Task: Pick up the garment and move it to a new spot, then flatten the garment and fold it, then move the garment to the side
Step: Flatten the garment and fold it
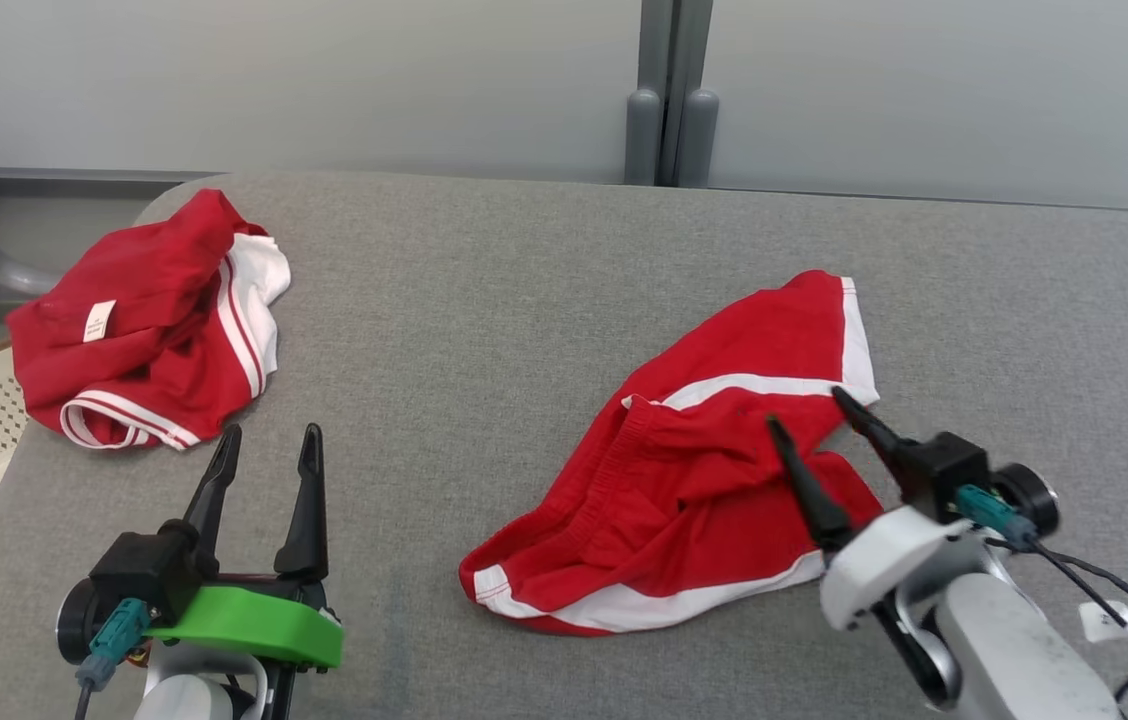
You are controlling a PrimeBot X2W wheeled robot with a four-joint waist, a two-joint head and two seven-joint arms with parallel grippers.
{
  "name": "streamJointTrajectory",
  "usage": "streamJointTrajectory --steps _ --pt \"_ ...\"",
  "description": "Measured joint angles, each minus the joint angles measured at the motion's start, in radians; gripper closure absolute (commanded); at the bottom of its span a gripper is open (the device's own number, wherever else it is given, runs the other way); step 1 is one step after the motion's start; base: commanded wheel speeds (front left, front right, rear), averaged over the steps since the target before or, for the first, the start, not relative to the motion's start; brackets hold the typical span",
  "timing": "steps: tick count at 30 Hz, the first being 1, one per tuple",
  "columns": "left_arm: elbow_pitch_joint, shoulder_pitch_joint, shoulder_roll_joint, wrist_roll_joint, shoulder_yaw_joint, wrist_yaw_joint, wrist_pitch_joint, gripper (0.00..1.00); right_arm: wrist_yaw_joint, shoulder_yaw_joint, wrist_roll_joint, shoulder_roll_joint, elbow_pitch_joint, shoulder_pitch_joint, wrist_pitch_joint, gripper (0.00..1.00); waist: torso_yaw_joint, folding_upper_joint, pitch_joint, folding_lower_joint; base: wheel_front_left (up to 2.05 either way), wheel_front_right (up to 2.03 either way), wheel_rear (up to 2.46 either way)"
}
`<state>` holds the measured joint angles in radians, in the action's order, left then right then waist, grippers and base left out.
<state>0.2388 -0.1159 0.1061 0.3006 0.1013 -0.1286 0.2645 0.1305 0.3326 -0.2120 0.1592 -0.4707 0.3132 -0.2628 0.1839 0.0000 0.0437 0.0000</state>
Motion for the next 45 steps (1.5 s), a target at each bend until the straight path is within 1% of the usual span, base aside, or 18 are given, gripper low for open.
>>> streamJointTrajectory --steps 3,6,12,16,17,19,22,25,28,31,33,35,36,37,40,45 --pt "-0.002 0.002 0.000 0.000 0.002 0.000 0.000 0.00 0.000 -0.091 0.020 0.031 -0.018 -0.052 0.000 0.00 -0.012 0.0000 -0.004 -0.0001 0.00 0.00 0.00" --pt "-0.006 0.002 0.000 -0.001 0.007 0.000 0.000 0.00 0.000 -0.145 0.032 0.038 -0.048 -0.085 0.000 0.00 -0.013 0.0000 0.001 -0.0001 0.00 0.00 0.00" --pt "-0.008 0.001 0.001 -0.001 0.017 0.000 0.000 0.00 0.000 -0.187 0.039 0.026 -0.145 -0.116 0.000 0.00 0.001 0.0000 0.022 -0.0001 0.00 0.00 0.00" --pt "-0.008 0.001 0.001 -0.001 0.019 0.000 0.000 0.00 0.000 -0.174 0.023 0.002 -0.219 -0.122 0.000 0.00 0.012 0.0000 0.030 -0.0001 0.00 0.00 0.00" --pt "-0.007 0.001 0.001 -0.001 0.019 0.000 0.000 0.00 0.000 -0.175 0.012 -0.002 -0.232 -0.122 0.000 0.58 0.013 0.0000 0.031 -0.0001 0.00 0.00 0.00" --pt "-0.007 0.001 0.001 -0.001 0.017 0.000 0.000 0.00 0.000 -0.176 -0.024 -0.014 -0.265 -0.121 -0.002 1.00 0.012 0.0000 0.030 -0.0001 0.00 0.00 0.00" --pt "-0.006 0.002 0.000 -0.001 0.012 0.000 0.000 0.00 0.000 -0.177 -0.053 -0.023 -0.290 -0.113 -0.003 1.00 0.005 0.0000 0.025 -0.0001 0.00 0.00 0.00" --pt "-0.006 0.005 -0.003 -0.002 0.005 0.000 0.000 0.00 0.000 -0.179 -0.061 -0.028 -0.271 -0.108 -0.002 1.00 -0.007 0.0000 0.019 -0.0001 0.00 0.00 0.00" --pt "-0.005 0.014 -0.004 -0.002 0.001 0.000 0.000 0.00 0.000 -0.224 -0.070 -0.015 -0.231 -0.111 -0.001 1.00 -0.021 0.0000 0.011 -0.0001 0.00 0.00 0.00" --pt "-0.006 0.014 -0.009 -0.003 0.000 0.000 0.000 0.00 0.000 -0.285 -0.071 0.012 -0.197 -0.143 -0.001 1.00 -0.035 0.0000 0.003 0.0000 0.00 0.00 0.00" --pt "-0.006 0.015 -0.013 -0.003 -0.002 0.000 0.000 0.00 0.000 -0.317 -0.072 0.015 -0.172 -0.172 -0.001 1.00 -0.044 0.0000 -0.002 0.0000 0.00 0.00 0.00" --pt "-0.006 0.023 -0.015 -0.003 -0.005 0.000 0.000 0.00 0.000 -0.323 -0.088 0.009 -0.157 -0.193 -0.001 1.00 -0.052 0.0000 -0.006 -0.0001 0.00 0.00 0.00" --pt "-0.006 0.027 -0.015 -0.003 -0.007 0.000 0.000 0.00 0.000 -0.312 -0.097 0.005 -0.143 -0.203 -0.001 0.64 -0.057 0.0000 -0.008 -0.0001 0.00 0.00 0.00" --pt "-0.006 0.029 -0.015 -0.003 -0.008 0.000 0.000 0.00 0.000 -0.303 -0.096 0.003 -0.128 -0.210 -0.001 0.01 -0.062 0.0000 -0.010 0.0000 0.00 0.00 0.00" --pt "-0.005 0.036 -0.016 -0.003 -0.011 0.000 0.000 0.00 0.000 -0.314 -0.090 0.006 -0.067 -0.211 -0.001 0.00 -0.075 0.0000 -0.017 -0.0001 0.00 0.00 0.00" --pt "-0.006 0.045 -0.014 -0.004 -0.016 0.000 0.000 0.00 0.000 -0.327 -0.039 0.000 0.054 -0.211 -0.001 0.00 -0.092 0.0000 -0.034 -0.0001 0.00 0.00 0.00"
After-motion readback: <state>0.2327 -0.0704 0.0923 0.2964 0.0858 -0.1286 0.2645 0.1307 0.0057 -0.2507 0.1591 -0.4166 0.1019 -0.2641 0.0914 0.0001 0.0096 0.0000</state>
